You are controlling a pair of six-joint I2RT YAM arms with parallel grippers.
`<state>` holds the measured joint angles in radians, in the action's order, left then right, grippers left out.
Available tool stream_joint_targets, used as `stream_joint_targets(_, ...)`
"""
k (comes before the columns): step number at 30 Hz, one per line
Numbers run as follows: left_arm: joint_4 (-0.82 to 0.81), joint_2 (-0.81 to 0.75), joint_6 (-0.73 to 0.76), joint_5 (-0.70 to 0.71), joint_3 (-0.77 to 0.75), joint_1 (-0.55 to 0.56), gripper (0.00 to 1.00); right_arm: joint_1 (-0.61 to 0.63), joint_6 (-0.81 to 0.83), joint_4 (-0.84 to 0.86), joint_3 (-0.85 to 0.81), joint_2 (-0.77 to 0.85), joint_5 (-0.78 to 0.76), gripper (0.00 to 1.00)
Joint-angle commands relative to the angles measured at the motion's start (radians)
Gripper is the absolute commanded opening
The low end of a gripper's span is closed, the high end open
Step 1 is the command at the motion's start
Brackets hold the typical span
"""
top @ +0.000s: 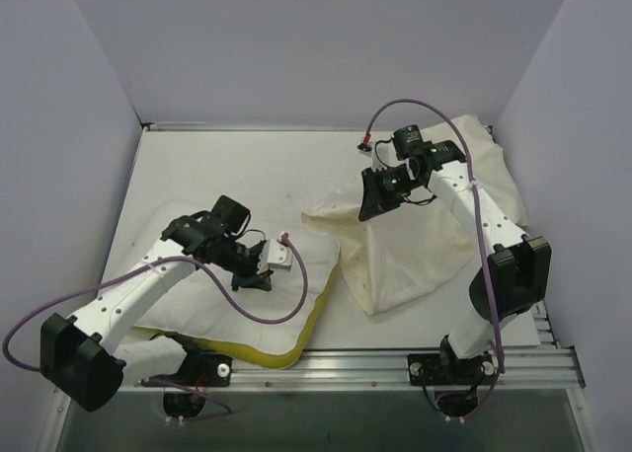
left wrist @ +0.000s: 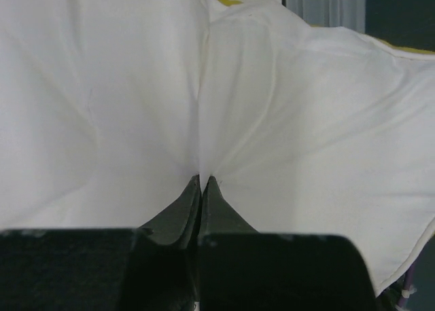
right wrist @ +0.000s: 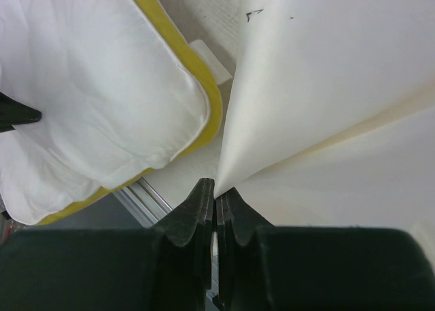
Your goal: Put the pillow into the pillowcase
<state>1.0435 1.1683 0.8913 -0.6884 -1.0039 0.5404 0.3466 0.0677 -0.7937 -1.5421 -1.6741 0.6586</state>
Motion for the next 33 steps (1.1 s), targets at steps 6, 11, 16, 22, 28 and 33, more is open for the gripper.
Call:
stream_joint_targets(6,-0.241,0.140,-0.224,-0.045,-0.082,0.141,0.00,0.017,-0.005,-0.035,0.025,0.050,0.055,0.00)
stream_joint_targets(11,-0.358,0.211,-0.302,-0.074,-0.111,0.162,0.00,0.051,0.004,-0.030,0.049,0.060,0.073,0.00)
stream_joint_targets(16,-0.514,0.255,-0.361,-0.074,-0.144,0.171,0.00,0.074,0.020,-0.030,0.100,0.073,0.087,0.00)
stream_joint_targets(22,-0.594,0.358,-0.362,-0.068,-0.160,0.184,0.00,0.074,0.020,-0.029,0.117,0.085,0.121,0.00)
stream_joint_targets(28,-0.908,0.360,-0.581,0.030,-0.058,0.159,0.00,0.075,0.009,-0.030,0.123,0.085,0.150,0.00)
stream_joint_targets(33,-1.076,0.381,-0.865,0.254,-0.117,0.033,0.00,0.080,0.026,-0.029,0.181,0.106,0.133,0.00)
